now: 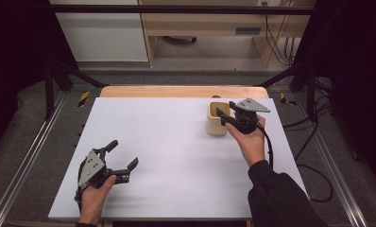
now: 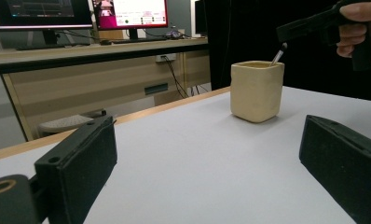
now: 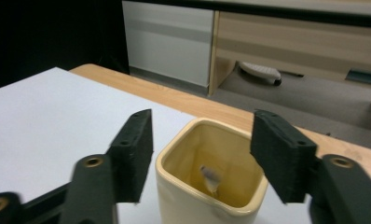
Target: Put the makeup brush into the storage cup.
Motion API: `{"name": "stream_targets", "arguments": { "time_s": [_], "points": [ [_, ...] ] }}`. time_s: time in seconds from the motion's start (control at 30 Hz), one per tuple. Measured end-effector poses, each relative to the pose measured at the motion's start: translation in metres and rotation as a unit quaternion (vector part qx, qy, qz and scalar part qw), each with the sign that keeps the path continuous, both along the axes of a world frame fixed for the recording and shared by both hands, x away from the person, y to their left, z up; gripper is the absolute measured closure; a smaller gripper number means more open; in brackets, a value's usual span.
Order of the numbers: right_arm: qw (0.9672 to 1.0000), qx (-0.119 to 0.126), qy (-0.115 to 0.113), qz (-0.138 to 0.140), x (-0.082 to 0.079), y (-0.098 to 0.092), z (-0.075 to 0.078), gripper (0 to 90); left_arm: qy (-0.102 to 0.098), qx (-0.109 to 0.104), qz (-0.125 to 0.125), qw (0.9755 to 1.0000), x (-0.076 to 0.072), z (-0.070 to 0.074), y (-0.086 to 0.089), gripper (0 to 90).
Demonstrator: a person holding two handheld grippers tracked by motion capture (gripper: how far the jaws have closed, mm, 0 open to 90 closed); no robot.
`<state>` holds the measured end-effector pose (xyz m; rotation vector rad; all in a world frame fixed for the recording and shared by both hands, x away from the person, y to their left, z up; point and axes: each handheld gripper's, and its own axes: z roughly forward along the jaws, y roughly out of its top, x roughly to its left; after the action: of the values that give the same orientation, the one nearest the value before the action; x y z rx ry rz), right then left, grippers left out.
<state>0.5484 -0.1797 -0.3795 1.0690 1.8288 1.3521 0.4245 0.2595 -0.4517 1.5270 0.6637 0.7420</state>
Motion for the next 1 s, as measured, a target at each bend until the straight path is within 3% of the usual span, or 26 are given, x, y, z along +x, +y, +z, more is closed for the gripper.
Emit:
{"name": "stream_targets", "arguments": {
  "time_s": [0.2,0.7,1.0],
  "points": [
    [0.9997,0.004,-0.024,-0.006,-0.01,-0.003,0.011,24.8,0.0,0.005,-0.002,1.0,0.0,0.0,-0.002,3.8],
    [0.9996,0.004,-0.019,-0.019,-0.014,-0.004,0.024,8.4,-0.001,0.005,-0.001,1.0,0.0,0.0,-0.002,3.4],
    [0.9997,0.003,-0.02,-0.014,-0.019,-0.002,0.026,6.0,-0.002,0.004,0.0,1.0,-0.001,0.0,-0.001,3.4]
  ]
}}
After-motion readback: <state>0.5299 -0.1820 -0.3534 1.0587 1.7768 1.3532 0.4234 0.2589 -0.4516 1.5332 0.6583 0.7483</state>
